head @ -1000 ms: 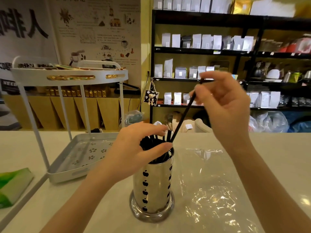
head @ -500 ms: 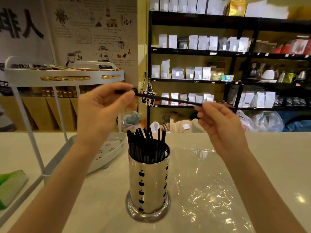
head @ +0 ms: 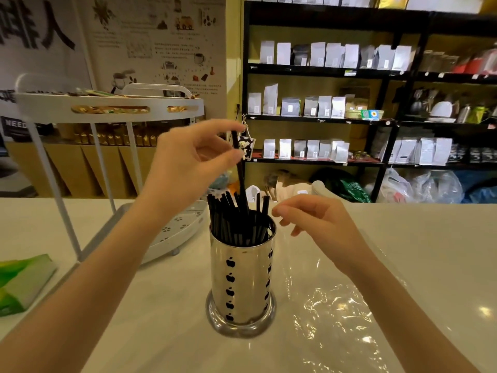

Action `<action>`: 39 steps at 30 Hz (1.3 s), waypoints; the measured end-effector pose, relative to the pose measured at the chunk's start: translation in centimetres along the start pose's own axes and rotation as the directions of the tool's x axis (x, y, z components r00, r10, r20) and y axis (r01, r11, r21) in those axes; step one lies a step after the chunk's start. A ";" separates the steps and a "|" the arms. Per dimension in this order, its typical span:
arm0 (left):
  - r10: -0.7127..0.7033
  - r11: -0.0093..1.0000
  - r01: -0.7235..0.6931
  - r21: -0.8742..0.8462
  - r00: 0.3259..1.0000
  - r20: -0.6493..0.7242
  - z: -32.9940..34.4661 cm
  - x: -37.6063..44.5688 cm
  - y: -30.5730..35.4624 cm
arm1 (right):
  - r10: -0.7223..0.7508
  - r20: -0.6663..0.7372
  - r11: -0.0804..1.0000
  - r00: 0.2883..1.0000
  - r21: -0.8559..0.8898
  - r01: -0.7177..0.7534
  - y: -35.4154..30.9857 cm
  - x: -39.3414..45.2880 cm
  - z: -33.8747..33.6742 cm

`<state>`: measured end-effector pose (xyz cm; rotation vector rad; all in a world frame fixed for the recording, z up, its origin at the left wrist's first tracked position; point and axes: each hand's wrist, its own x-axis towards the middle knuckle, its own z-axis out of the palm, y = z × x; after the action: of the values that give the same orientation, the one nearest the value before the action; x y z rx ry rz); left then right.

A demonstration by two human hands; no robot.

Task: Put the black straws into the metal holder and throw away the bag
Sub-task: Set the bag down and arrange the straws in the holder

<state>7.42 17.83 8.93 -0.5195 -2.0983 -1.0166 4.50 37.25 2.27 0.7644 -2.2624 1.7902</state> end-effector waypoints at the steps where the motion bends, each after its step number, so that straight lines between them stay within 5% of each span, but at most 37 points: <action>1: 0.000 1.000 -0.001 0.027 0.999 0.046 0.3 -0.3 -0.1 | -0.039 -0.001 0.999 0.999 0.012 0.039 -0.3 -0.2 0.1; 6: -0.026 0.989 -0.004 0.146 0.979 0.203 1.3 -2.0 -0.8 | -0.170 0.037 0.984 0.985 -0.042 0.172 -0.7 -0.9 0.7; 13: -0.046 0.959 -0.026 0.283 0.968 0.247 1.3 -3.4 -0.9 | -0.365 0.113 0.867 0.924 -0.322 0.381 0.0 -1.3 1.7; 25: -0.054 0.992 0.016 0.122 0.949 0.310 1.5 -4.1 -1.5 | -0.488 0.098 0.805 0.867 -0.332 0.491 -1.5 -0.2 1.5; 33: -0.019 0.997 -0.007 0.081 0.948 0.318 1.8 -4.1 -0.7 | -0.549 -0.255 0.835 0.796 -0.110 0.540 -7.6 2.8 -2.6; 39: -0.023 0.998 0.010 0.059 0.973 0.230 1.8 -3.5 -0.4 | -0.389 -0.491 0.872 0.780 0.077 0.483 -7.8 4.3 -5.2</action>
<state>8.67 18.91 5.34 -0.6171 -2.3324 -0.9391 3.56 39.75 12.22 0.7231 -1.4687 1.7443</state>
